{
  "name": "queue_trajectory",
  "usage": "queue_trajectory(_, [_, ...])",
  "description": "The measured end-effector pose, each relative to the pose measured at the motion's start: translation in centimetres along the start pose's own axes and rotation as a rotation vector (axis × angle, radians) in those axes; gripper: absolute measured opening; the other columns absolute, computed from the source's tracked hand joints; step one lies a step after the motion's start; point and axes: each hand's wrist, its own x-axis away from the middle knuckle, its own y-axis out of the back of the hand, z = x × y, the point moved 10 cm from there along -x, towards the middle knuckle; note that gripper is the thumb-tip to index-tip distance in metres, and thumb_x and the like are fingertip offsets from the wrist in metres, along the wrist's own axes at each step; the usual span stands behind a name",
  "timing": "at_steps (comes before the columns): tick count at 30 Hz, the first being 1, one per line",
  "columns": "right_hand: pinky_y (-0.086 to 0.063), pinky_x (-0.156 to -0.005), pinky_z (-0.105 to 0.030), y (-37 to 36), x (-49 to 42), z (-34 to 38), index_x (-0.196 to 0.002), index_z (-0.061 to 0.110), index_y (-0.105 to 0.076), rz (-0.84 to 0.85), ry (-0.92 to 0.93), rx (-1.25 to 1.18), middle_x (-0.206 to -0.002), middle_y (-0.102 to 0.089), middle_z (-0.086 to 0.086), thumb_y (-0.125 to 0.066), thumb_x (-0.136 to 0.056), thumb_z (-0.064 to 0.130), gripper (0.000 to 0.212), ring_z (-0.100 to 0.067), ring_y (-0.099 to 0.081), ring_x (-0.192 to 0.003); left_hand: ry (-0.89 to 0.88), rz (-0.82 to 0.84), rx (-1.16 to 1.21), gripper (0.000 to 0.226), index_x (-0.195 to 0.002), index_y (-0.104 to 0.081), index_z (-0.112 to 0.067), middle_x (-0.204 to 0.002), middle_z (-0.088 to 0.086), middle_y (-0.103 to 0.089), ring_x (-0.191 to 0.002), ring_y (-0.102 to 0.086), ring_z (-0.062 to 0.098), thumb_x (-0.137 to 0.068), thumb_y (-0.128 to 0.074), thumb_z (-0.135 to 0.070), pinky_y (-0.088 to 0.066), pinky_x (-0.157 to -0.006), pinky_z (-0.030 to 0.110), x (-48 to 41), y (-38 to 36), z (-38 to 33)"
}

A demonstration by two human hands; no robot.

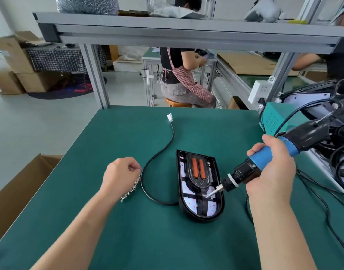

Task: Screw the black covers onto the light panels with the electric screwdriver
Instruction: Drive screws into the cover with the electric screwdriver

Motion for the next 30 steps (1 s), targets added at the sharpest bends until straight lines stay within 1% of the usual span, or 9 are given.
queue_trajectory(3, [-0.049,-0.061,-0.022,-0.4,0.4,-0.6,-0.082,0.023,-0.057,0.012,-0.020,0.011,-0.065,-0.056,0.003,-0.068,-0.088,0.018,0.013,-0.016,-0.056,-0.060,-0.006,0.081,-0.052,0.014,-0.077,-0.073,-0.025,-0.073,-0.013,-0.066,-0.070,-0.060,0.006,-0.082,-0.071,-0.012,-0.044,-0.058,0.020,-1.1,-0.5,0.5])
queue_trajectory(8, [-0.047,-0.059,-0.021,-1.2,1.0,-0.7,-0.078,0.024,-0.056,0.032,-0.030,0.025,-0.063,-0.056,0.002,-0.067,-0.088,0.016,0.017,-0.016,-0.055,-0.056,-0.057,0.168,-0.179,0.013,-0.077,-0.070,-0.024,-0.077,-0.013,-0.066,-0.083,-0.064,0.016,-0.080,-0.071,-0.012,-0.054,-0.076,0.031,-2.0,-1.5,-0.6])
queue_trajectory(13, [-0.048,-0.059,-0.021,-1.2,1.1,-0.6,-0.079,0.024,-0.057,0.045,-0.028,0.033,-0.062,-0.055,0.004,-0.067,-0.088,0.017,0.015,-0.015,-0.055,-0.057,-0.116,0.273,-0.295,0.011,-0.077,-0.068,-0.019,-0.074,-0.014,-0.060,-0.075,-0.058,0.013,-0.081,-0.068,-0.009,-0.050,-0.069,0.027,-2.6,-2.0,-0.9])
queue_trajectory(17, [-0.048,-0.058,-0.020,-0.8,1.0,-1.0,-0.081,0.023,-0.057,0.028,-0.050,0.033,-0.061,-0.055,0.004,-0.068,-0.087,0.017,0.014,-0.015,-0.055,-0.055,-0.134,0.322,-0.350,0.015,-0.074,-0.063,-0.021,-0.080,-0.010,-0.059,-0.077,-0.057,0.013,-0.085,-0.067,-0.012,-0.044,-0.064,0.025,-2.7,-2.5,-0.6])
queue_trajectory(21, [-0.050,-0.058,-0.020,-0.6,1.0,-1.3,-0.082,0.021,-0.057,0.023,-0.052,0.024,-0.061,-0.055,0.003,-0.068,-0.085,0.017,0.013,-0.015,-0.054,-0.055,-0.133,0.275,-0.389,0.009,-0.084,-0.064,-0.012,-0.090,-0.002,-0.065,-0.088,-0.061,0.021,-0.087,-0.055,-0.011,-0.049,-0.071,0.031,-2.7,-2.2,-0.4])
queue_trajectory(24, [-0.049,-0.058,-0.020,-0.6,1.0,-1.1,-0.082,0.021,-0.056,0.014,-0.041,0.027,-0.060,-0.055,0.003,-0.067,-0.087,0.016,0.013,-0.015,-0.054,-0.056,-0.156,0.131,-0.302,0.011,-0.084,-0.059,-0.015,-0.084,-0.004,-0.062,-0.084,-0.058,0.024,-0.090,-0.051,-0.010,-0.042,-0.069,0.031,-2.5,-0.3,-0.6])
queue_trajectory(27, [-0.048,-0.061,-0.022,-0.7,1.2,-1.0,-0.085,0.021,-0.055,-0.010,-0.047,0.014,-0.062,-0.054,0.004,-0.065,-0.090,0.016,0.012,-0.015,-0.054,-0.058,-0.177,0.000,-0.075,0.015,-0.078,-0.059,-0.019,-0.074,-0.004,-0.068,-0.077,-0.063,0.024,-0.086,-0.057,-0.007,-0.047,-0.064,0.031,-1.3,1.9,-1.8])
queue_trajectory(28, [-0.048,-0.063,-0.023,-0.9,1.5,-0.9,-0.089,0.020,-0.055,-0.011,-0.052,-0.007,-0.063,-0.054,0.004,-0.065,-0.091,0.016,0.011,-0.015,-0.055,-0.059,-0.177,0.023,0.043,0.017,-0.076,-0.062,-0.021,-0.071,-0.001,-0.070,-0.075,-0.065,0.025,-0.084,-0.062,-0.006,-0.050,-0.066,0.031,-0.6,2.0,-2.4])
queue_trajectory(30, [-0.047,-0.072,-0.027,-0.9,2.1,-0.7,-0.100,0.014,-0.053,-0.023,-0.039,-0.032,-0.069,-0.054,0.002,-0.064,-0.094,0.018,0.014,-0.015,-0.055,-0.062,-0.166,0.164,0.315,0.016,-0.075,-0.069,-0.020,-0.074,0.007,-0.072,-0.074,-0.067,0.026,-0.081,-0.071,-0.005,-0.052,-0.074,0.034,1.4,0.9,-4.0])
